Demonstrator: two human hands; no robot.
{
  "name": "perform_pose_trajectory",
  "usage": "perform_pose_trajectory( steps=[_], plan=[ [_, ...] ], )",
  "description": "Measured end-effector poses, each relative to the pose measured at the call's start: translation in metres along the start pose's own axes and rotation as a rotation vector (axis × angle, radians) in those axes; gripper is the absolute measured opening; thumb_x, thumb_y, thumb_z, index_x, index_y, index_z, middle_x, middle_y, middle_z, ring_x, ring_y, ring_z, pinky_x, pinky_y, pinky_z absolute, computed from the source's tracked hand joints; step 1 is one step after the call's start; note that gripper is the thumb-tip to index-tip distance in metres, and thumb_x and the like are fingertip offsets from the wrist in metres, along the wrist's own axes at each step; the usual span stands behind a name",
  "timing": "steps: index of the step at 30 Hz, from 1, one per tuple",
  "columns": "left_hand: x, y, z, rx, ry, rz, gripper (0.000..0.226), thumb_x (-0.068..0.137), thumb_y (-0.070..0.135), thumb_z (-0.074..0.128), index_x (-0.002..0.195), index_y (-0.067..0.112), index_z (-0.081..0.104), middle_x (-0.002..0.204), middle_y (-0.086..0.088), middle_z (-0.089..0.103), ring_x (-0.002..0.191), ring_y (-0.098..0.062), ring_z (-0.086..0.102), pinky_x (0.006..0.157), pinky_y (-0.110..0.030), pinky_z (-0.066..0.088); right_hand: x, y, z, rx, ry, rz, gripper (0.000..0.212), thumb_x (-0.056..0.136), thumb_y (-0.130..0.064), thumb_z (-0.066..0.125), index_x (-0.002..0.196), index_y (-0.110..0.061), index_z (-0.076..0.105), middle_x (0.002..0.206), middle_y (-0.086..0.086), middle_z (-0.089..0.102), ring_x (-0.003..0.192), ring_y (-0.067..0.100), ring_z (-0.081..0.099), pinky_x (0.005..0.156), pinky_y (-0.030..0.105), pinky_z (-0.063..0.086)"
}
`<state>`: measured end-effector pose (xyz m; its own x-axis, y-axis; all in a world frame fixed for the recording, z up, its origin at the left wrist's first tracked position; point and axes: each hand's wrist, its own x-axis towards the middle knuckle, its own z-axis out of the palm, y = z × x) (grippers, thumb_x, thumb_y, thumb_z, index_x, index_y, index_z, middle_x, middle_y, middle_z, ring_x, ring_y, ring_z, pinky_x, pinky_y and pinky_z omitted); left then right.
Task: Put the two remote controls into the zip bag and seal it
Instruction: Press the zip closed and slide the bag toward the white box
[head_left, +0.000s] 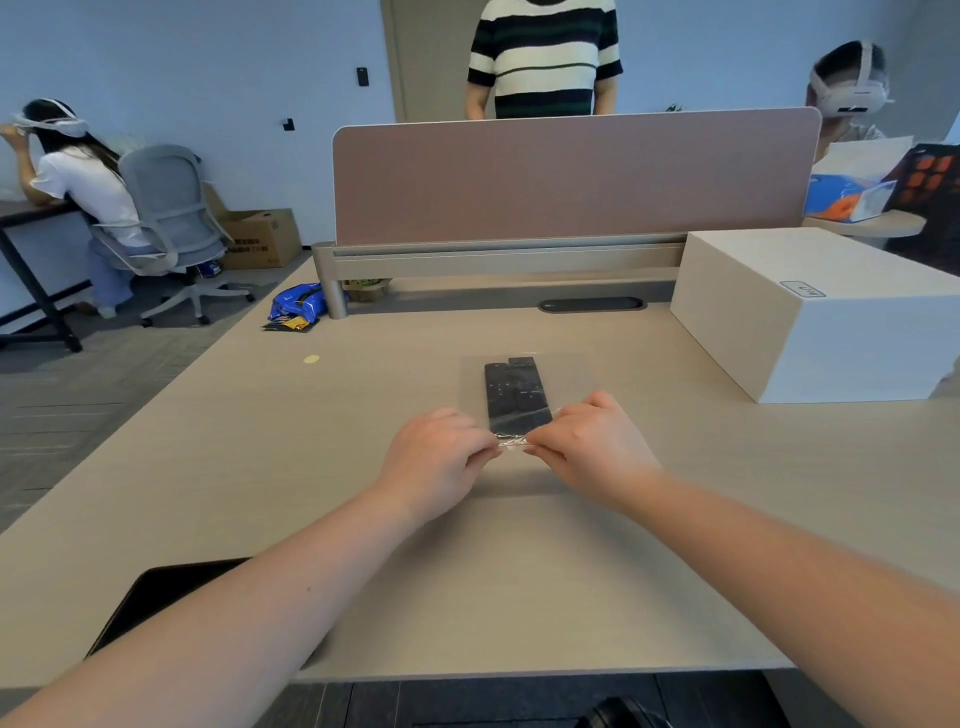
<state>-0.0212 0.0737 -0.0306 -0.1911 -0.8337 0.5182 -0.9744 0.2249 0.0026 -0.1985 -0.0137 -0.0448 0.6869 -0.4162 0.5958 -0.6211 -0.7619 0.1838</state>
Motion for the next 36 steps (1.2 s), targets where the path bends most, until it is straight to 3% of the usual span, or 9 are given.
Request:
perform_pose_trajectory(
  steps=[4,7,17,21,25,30,36],
  plan=[
    [0.002,0.0,0.003,-0.029,0.003,-0.003,0.032,0.081,0.038,0.045,0.071,0.025,0.073,0.064,0.008,0.069,0.062,-0.02,0.061,0.047,-0.022,0.046,-0.001,0.001,-0.004,0.096,0.118,-0.02,0.034,0.081,-0.037,0.043,0.064,-0.029,0.072,0.057,-0.012,0.069,0.059,0.015,0.063,0.06,0.026,0.032],
    [0.004,0.002,0.002,-0.036,0.03,0.002,0.032,0.08,0.036,0.045,0.069,0.025,0.073,0.064,0.009,0.07,0.061,-0.02,0.062,0.047,-0.019,0.046,-0.001,0.0,-0.005,0.105,0.16,-0.039,0.035,0.081,-0.036,0.045,0.062,-0.028,0.072,0.054,-0.01,0.068,0.058,0.016,0.063,0.06,0.027,0.023],
    [0.002,0.0,0.005,-0.077,0.062,0.002,0.03,0.079,0.034,0.045,0.068,0.022,0.07,0.062,0.007,0.068,0.061,-0.021,0.061,0.044,-0.023,0.047,-0.001,-0.003,0.002,0.079,0.198,-0.085,0.036,0.086,-0.035,0.047,0.06,-0.024,0.071,0.052,-0.007,0.067,0.059,0.017,0.064,0.059,0.029,0.028],
    [0.002,0.001,0.004,-0.047,0.048,0.032,0.029,0.079,0.033,0.046,0.066,0.022,0.069,0.06,0.007,0.066,0.061,-0.02,0.061,0.045,-0.018,0.04,-0.002,0.0,0.006,-0.007,0.235,-0.167,0.039,0.09,-0.031,0.049,0.057,-0.021,0.066,0.049,-0.007,0.063,0.055,0.018,0.06,0.056,0.03,0.033],
    [0.004,0.0,0.002,0.0,0.058,0.064,0.02,0.079,0.028,0.057,0.064,0.022,0.069,0.058,0.007,0.065,0.06,-0.02,0.06,0.048,-0.014,0.03,-0.001,0.002,0.007,-0.018,0.215,-0.184,0.037,0.089,-0.028,0.051,0.056,-0.02,0.064,0.048,-0.006,0.062,0.054,0.019,0.06,0.053,0.027,0.036],
    [0.006,0.0,0.002,0.004,0.057,0.12,0.029,0.082,0.037,0.049,0.079,0.021,0.072,0.071,0.009,0.072,0.065,-0.018,0.062,0.048,-0.019,0.044,-0.003,0.001,0.009,-0.01,0.172,-0.172,0.037,0.088,-0.03,0.048,0.057,-0.021,0.065,0.047,-0.006,0.062,0.054,0.019,0.06,0.053,0.027,0.036],
    [0.008,0.004,0.006,-0.002,0.062,0.13,0.032,0.082,0.033,0.046,0.068,0.023,0.073,0.059,0.009,0.068,0.058,-0.02,0.059,0.043,-0.017,0.041,-0.002,0.003,0.005,-0.02,0.163,-0.172,0.037,0.088,-0.033,0.048,0.06,-0.023,0.068,0.05,-0.008,0.065,0.055,0.017,0.061,0.058,0.029,0.027]
  ],
)
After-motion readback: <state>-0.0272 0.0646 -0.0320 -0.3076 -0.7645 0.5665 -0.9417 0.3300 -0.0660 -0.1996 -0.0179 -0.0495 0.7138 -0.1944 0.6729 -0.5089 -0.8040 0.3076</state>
